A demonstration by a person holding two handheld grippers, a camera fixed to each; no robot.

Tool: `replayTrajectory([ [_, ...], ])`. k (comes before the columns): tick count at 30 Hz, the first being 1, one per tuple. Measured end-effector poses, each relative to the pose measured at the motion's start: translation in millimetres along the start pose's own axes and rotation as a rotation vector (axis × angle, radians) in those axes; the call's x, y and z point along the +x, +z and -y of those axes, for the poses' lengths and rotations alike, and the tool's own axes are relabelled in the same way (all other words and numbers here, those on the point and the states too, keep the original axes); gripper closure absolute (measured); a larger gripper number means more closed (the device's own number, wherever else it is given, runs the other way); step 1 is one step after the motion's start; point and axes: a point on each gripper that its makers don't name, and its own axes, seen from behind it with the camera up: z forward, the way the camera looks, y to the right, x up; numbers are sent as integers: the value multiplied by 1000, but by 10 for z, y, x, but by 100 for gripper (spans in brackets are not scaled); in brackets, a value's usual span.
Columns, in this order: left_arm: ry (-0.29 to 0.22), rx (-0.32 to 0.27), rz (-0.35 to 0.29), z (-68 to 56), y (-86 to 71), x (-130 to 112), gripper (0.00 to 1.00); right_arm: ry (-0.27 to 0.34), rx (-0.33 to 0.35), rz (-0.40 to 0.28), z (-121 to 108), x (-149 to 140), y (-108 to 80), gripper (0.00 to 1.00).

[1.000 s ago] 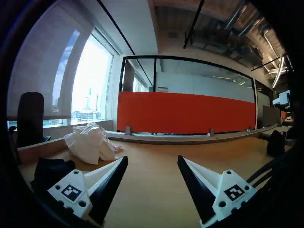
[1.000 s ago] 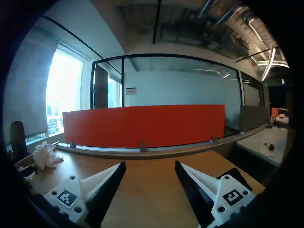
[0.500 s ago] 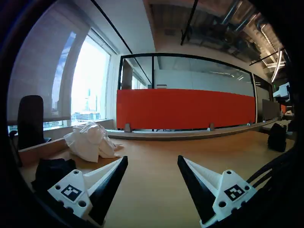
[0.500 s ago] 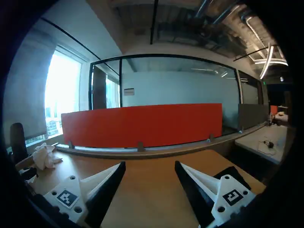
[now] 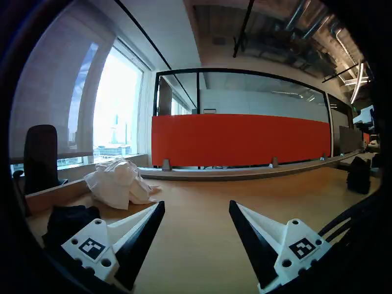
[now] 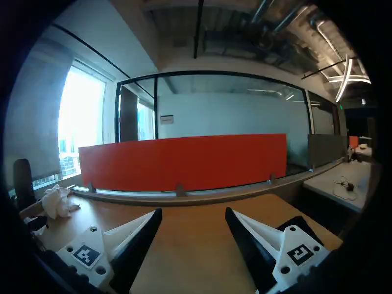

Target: Fold towel

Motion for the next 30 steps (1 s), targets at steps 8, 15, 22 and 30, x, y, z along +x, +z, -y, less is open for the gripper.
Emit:
replayTrajectory([
  [8, 1, 0, 0, 3, 2, -8, 2, -18, 1, -47, -79, 20, -2, 0],
  [15, 1, 0, 0, 1, 1, -11, 3, -28, 8, -75, -140, -184, -20, 0],
  [22, 1, 0, 0, -1, 2, -14, 2, -33, -16, -71, -324, -532, -43, 0],
  [30, 1, 0, 0, -1, 2, -18, 2, 5, -15, -52, -418, -909, -58, 0],
])
